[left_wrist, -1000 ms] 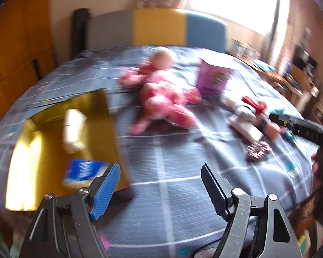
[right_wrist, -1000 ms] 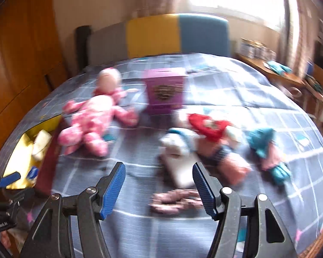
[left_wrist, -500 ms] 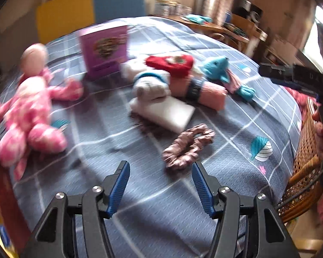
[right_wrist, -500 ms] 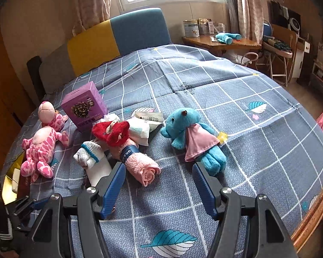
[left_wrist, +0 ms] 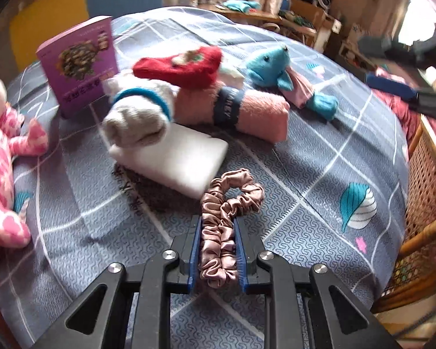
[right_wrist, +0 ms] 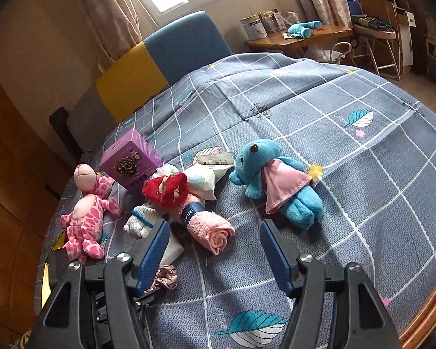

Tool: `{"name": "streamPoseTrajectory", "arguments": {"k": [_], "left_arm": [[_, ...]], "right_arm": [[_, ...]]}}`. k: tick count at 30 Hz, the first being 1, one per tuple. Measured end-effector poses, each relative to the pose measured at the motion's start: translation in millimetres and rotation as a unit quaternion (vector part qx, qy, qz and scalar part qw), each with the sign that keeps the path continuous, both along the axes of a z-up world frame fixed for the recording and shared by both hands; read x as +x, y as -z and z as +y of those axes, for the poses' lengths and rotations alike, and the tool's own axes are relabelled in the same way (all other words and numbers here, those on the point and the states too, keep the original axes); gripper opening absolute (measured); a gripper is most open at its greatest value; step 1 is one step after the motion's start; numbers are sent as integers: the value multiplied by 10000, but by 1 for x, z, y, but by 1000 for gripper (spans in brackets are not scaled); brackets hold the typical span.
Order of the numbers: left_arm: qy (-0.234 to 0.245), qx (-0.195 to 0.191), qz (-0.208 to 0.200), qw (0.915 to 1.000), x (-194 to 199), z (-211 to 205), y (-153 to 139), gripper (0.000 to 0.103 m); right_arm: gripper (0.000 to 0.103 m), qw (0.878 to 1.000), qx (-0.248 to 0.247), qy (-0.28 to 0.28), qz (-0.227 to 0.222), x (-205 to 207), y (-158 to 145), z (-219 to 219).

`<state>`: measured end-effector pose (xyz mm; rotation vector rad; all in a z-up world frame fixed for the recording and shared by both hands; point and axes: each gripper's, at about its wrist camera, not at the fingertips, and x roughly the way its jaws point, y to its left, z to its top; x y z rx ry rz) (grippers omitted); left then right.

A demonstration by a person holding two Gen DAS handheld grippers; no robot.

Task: Organize soft objects
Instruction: 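Reach the left tool to the pink satin scrunchie and grasp it, then carry the scrunchie to the gold tray while the right tool grasps the red sock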

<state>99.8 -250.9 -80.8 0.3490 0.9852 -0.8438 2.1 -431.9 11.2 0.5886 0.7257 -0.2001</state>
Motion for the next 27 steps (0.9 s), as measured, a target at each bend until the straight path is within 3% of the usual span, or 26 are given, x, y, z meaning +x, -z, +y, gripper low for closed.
{"name": "streamPoseTrajectory", "arguments": {"k": [7,10,15,19,22,27], "left_arm": [[-576,-533,-23,9969,-5,61,-13,19],[-801,-344,-267,9958,-10,78,-8,19],[-985,-276,-109,9947,-11,94,8,19],[-1055,-319,-55,9939,-11,93,10,20],[-1094,-362,-34,9933,-11,93,12,20],[-1136,-398,-15,9927,-11,92,12,20]], "right_arm": [[54,9983,137,3,565,12,11,-5],[54,9971,77,-132,747,26,10,-6],[54,9910,-675,-600,984,61,-4,1],[54,9833,-977,-716,1358,87,-3,-11],[54,9820,-938,-1091,1221,100,-8,3],[55,9705,-1360,-1678,1075,140,-4,44]]}}
